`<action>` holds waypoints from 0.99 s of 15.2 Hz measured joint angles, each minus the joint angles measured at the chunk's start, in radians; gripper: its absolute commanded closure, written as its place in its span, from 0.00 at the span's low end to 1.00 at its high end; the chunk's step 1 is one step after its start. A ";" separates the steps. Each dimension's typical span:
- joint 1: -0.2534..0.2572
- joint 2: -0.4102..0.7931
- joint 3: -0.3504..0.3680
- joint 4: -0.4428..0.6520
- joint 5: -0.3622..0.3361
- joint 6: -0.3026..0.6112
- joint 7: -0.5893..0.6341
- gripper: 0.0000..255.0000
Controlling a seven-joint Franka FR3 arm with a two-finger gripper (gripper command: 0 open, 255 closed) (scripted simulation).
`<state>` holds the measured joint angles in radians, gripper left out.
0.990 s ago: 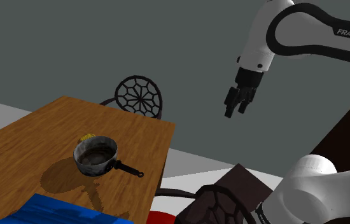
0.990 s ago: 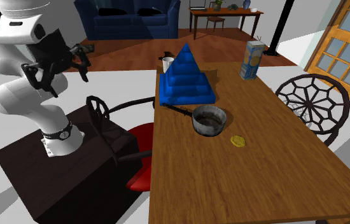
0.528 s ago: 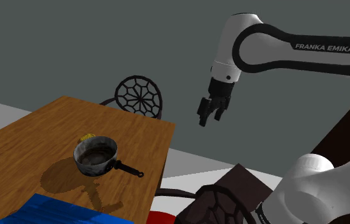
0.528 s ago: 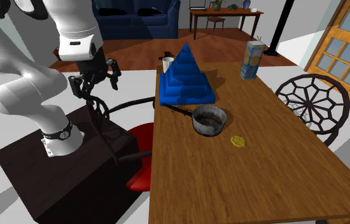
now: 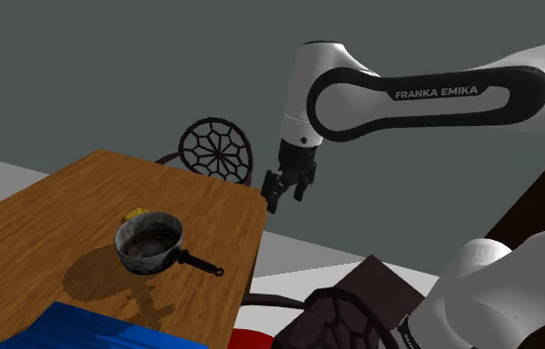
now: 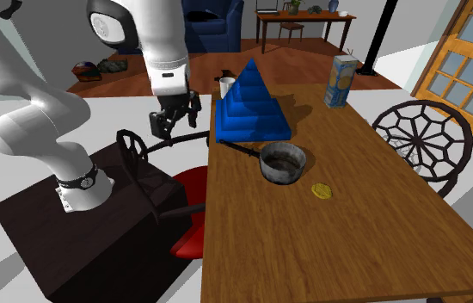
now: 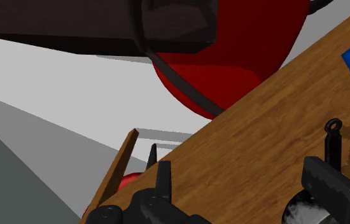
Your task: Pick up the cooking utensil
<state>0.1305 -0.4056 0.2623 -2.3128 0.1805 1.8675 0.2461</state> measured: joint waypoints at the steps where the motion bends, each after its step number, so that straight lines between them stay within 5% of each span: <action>1: 0.003 0.034 0.015 0.022 -0.004 0.014 0.014 0.00; 7: 0.026 0.247 0.104 0.139 -0.057 0.120 0.112 0.00; 15: 0.088 0.564 0.173 0.357 -0.212 0.204 0.266 0.00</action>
<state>0.2181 0.1580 0.4349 -1.9556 -0.0317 2.0711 0.5124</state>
